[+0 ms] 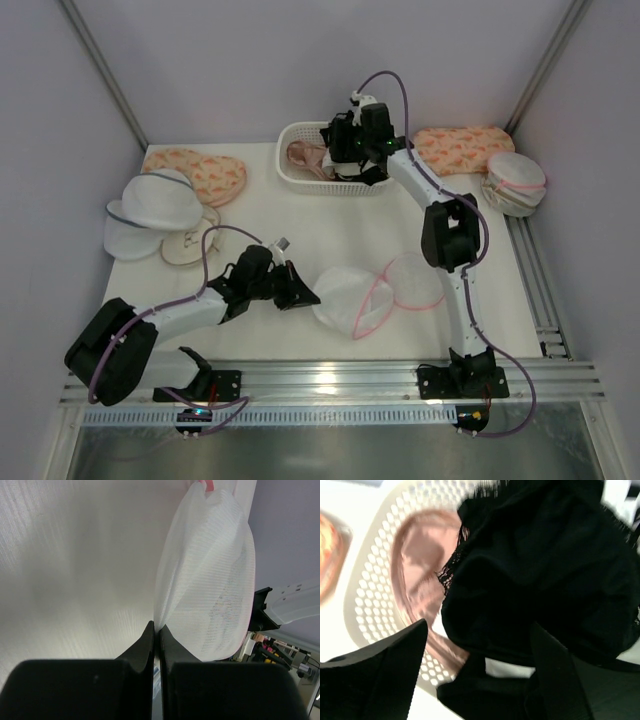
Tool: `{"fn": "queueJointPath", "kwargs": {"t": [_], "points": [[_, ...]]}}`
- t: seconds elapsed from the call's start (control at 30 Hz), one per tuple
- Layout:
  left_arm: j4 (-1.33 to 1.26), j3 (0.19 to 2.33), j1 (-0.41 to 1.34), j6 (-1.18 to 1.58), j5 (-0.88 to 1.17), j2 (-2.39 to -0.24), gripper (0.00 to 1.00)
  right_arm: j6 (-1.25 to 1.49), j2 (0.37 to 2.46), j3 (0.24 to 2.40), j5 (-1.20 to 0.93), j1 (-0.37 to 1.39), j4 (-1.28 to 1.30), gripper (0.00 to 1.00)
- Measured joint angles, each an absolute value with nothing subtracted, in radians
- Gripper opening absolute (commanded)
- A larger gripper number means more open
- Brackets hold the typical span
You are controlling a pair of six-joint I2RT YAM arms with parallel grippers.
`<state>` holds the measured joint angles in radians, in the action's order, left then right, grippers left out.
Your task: Unzip the laundry bag and remove the bra
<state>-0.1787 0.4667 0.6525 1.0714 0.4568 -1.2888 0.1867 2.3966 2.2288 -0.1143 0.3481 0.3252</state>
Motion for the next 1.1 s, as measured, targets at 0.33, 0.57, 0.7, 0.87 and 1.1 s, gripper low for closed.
{"fn": "queueJointPath", "kwargs": {"t": [0.33,0.57,0.7,0.87,1.1], "points": [[-0.186,0.467,0.653,1.079,0.455,-1.289,0.00,0.191,1.936,1.665,-0.062,0.350,0.194,0.96],[-0.200,0.465,0.653,1.079,0.431,-1.296,0.00,0.203,1.504,1.408,0.105,0.359,0.105,0.96],[-0.221,0.453,0.653,1.097,0.376,-1.308,0.00,0.250,1.364,1.236,0.287,0.384,0.172,0.96],[-0.229,0.416,0.653,1.128,0.200,-1.303,0.00,0.389,1.206,0.952,0.434,0.406,0.356,0.96],[-0.197,0.398,0.652,1.152,0.013,-1.236,0.10,0.579,0.909,0.673,0.494,0.405,0.505,0.96]]}}
